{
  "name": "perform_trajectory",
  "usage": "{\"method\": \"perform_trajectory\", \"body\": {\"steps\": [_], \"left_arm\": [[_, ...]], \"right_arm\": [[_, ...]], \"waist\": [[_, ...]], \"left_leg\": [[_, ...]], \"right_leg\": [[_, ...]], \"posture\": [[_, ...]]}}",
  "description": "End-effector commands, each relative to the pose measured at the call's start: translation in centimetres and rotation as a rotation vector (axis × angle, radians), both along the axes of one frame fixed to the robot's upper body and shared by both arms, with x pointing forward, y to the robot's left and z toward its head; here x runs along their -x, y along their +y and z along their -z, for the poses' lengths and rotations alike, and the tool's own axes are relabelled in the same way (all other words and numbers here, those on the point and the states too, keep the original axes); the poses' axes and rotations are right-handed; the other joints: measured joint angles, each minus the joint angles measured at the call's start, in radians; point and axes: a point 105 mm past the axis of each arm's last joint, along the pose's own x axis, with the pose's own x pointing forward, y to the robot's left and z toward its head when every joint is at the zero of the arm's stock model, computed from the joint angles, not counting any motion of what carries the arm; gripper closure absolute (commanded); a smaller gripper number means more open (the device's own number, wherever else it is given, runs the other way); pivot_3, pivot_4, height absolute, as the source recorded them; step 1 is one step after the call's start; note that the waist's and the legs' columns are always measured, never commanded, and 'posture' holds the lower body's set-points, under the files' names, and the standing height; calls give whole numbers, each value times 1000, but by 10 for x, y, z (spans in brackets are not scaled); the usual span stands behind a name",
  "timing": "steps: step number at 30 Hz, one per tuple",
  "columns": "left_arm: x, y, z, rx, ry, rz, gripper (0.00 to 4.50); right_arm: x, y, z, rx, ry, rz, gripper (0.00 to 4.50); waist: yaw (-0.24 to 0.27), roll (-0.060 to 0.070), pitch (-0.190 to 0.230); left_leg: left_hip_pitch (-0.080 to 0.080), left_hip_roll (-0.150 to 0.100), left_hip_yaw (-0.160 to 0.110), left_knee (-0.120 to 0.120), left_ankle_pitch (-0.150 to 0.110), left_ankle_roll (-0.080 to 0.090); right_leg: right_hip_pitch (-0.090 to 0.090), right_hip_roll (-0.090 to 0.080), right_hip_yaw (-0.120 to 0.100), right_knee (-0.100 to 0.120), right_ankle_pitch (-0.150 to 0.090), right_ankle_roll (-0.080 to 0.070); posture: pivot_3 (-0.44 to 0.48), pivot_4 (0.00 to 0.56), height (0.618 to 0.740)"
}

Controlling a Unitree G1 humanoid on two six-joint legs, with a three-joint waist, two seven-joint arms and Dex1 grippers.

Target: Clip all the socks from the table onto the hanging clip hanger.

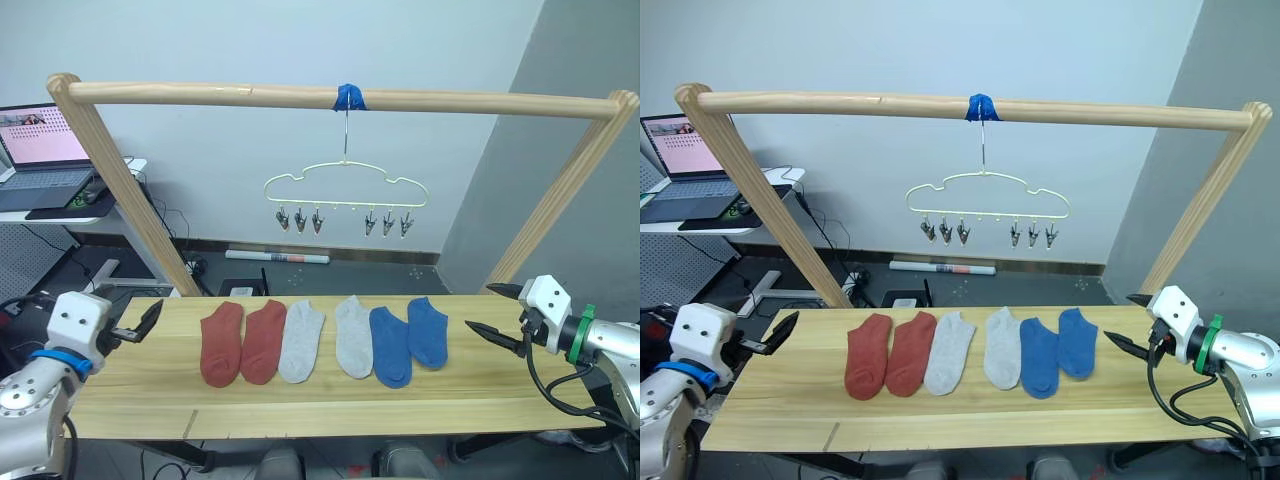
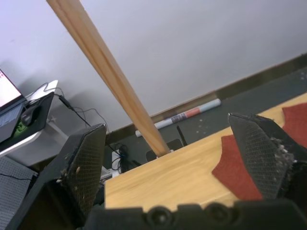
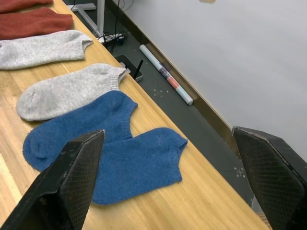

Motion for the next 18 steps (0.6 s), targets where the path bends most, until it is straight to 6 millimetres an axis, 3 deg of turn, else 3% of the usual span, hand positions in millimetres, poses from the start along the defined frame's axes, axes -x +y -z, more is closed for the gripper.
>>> {"method": "perform_trajectory", "body": {"steps": [1,10,17,18], "left_arm": [[-17,-39,-21,65,-100,85,0],[-66,-115,-53,300,-231,187,0],[-91,-138,-76,380,-297,226,0],[-96,-141,-78,396,-310,222,188]], "right_arm": [[1,16,-30,-35,-79,-38,38],[30,108,-85,-181,-137,-286,38],[39,132,-99,-225,-144,-361,38],[40,132,-99,-228,-142,-365,3]], "waist": [[1,0,13],[-13,-6,95],[-30,-10,138],[-30,-10,140]], "left_leg": [[0,0,0,0,0,0],[-4,0,-2,1,0,0],[-12,-1,-6,2,0,1],[-14,-1,-7,2,0,1]], "right_leg": [[0,0,0,0,0,0],[1,3,3,6,-1,1],[-3,3,1,6,1,9],[-4,3,0,6,1,9]], "posture": [[-71,114,740],[-148,224,740],[-170,263,740],[-178,267,740]]}}
